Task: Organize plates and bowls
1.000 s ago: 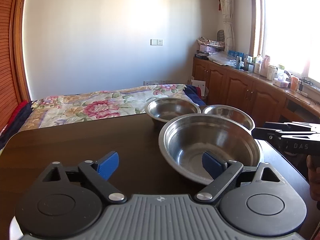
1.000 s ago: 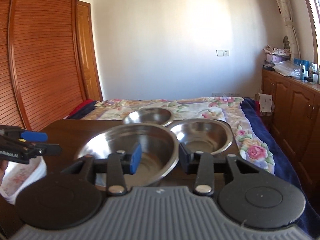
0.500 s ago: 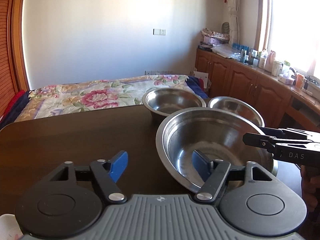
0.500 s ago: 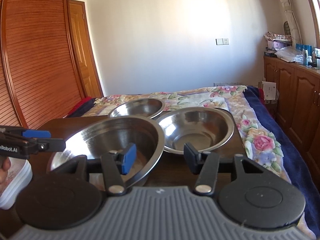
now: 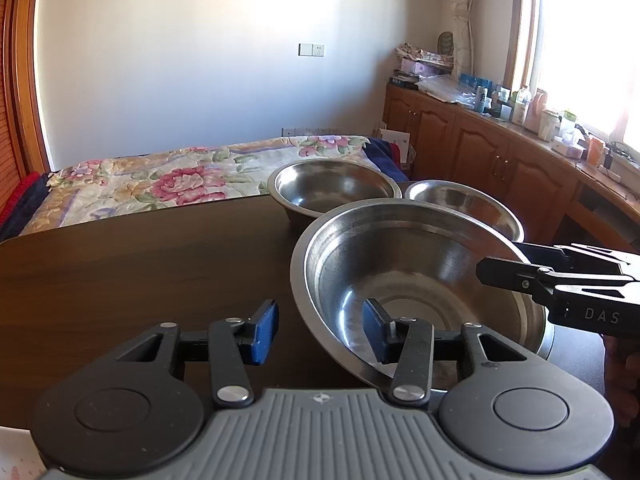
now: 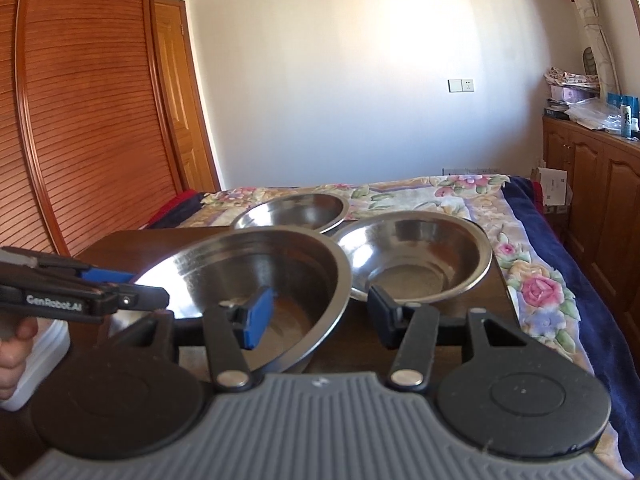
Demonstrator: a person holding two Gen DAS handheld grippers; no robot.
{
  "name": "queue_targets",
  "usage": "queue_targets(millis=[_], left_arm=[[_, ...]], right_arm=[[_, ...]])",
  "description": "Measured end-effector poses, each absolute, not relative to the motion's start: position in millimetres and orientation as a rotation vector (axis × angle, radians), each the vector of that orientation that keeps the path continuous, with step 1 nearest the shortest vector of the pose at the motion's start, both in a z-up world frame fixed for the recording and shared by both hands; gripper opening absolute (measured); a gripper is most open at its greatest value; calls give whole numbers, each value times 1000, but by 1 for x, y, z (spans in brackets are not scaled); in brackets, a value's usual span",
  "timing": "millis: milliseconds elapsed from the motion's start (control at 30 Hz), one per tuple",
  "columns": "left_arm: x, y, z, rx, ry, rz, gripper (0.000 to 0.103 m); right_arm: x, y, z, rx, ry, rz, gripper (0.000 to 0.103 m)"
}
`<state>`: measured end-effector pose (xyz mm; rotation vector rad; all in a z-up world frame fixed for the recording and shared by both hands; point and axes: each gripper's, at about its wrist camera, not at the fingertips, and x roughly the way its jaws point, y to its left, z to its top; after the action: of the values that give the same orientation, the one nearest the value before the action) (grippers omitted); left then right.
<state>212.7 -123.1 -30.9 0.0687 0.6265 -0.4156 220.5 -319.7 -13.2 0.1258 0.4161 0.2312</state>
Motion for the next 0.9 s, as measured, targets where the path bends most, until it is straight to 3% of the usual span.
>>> queue_targets(millis=[133,300,500,900], left_arm=[[215,-123,-32,65,638,-420,41],[215,-123,-33,53,650,-429,30],[212,-121,-31,42,654,-434,28],[185,-106,-18,47,608,-434,28]], right_arm=[[222,-319,-12,136,425,243,54],[226,-316,-16,142,446,257,46],[227,-317,-19,154,463,254,31],[212,-308,-10,157,442,261,29]])
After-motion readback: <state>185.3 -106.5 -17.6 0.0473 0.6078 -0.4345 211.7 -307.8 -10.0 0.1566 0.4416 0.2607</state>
